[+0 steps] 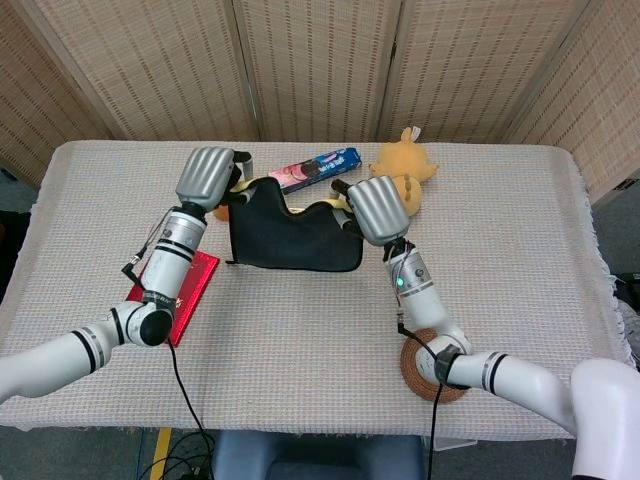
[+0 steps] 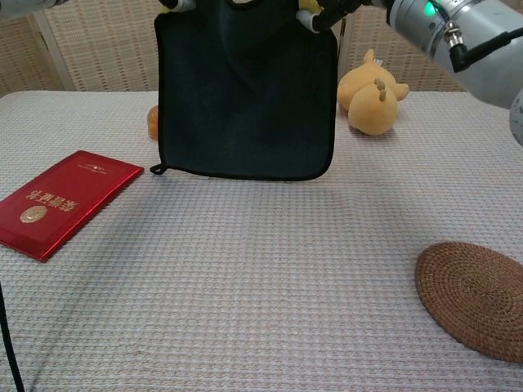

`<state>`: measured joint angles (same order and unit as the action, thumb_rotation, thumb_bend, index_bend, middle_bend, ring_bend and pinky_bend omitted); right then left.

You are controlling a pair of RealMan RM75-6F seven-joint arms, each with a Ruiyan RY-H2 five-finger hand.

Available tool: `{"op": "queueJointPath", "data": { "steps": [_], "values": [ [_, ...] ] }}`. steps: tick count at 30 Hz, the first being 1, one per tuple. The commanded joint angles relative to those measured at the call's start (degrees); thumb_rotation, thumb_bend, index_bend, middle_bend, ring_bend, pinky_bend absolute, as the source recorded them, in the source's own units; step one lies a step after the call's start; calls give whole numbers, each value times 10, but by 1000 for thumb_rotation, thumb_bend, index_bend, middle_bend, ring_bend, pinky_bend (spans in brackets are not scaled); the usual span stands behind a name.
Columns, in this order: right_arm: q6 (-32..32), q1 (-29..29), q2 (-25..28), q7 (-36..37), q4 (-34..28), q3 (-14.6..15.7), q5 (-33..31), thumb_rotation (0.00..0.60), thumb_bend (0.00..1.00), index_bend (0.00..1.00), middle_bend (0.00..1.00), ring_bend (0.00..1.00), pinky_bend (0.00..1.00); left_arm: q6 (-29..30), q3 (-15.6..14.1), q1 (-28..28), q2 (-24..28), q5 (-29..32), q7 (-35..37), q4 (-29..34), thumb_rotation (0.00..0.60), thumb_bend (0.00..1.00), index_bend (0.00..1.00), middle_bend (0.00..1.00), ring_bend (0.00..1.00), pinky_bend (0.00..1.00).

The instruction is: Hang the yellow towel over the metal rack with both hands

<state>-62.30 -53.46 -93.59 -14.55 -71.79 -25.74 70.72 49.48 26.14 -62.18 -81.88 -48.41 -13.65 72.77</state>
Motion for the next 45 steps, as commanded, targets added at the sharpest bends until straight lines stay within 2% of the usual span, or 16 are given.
{"op": "queueJointPath", "data": {
  "steps": [1, 18, 34, 35, 38, 45],
  "values": [
    [4, -13, -11, 9, 33, 2, -1, 600, 437, 668, 984, 1000, 1000, -4, -2, -12, -11, 18, -14, -16, 600, 417, 695, 1000, 979, 1000],
    [25, -72, -63, 35, 164, 5, -4, 600, 430, 668, 984, 1000, 1000, -20, -2, -59, -51, 98, -65, -107, 600, 413, 695, 1000, 978, 1000],
    [56, -118, -116, 34, 284, 7, -21, 600, 410, 668, 983, 1000, 1000, -50, -3, -88, -103, 129, -78, -214, 600, 410, 683, 1000, 975, 1000],
    [59, -120, -118, 34, 288, 7, -23, 600, 402, 646, 982, 1000, 1000, -53, -4, -89, -106, 131, -81, -219, 600, 409, 672, 1000, 973, 1000],
    [68, -125, -122, 27, 298, 7, -30, 600, 376, 473, 980, 1000, 1000, -65, -5, -94, -113, 139, -86, -233, 600, 364, 555, 1000, 968, 1000],
    [80, -128, -131, 0, 310, 1, -55, 600, 292, 67, 975, 1000, 1000, -72, -6, -101, -133, 146, -94, -256, 600, 115, 262, 1000, 962, 1000]
  ]
}}
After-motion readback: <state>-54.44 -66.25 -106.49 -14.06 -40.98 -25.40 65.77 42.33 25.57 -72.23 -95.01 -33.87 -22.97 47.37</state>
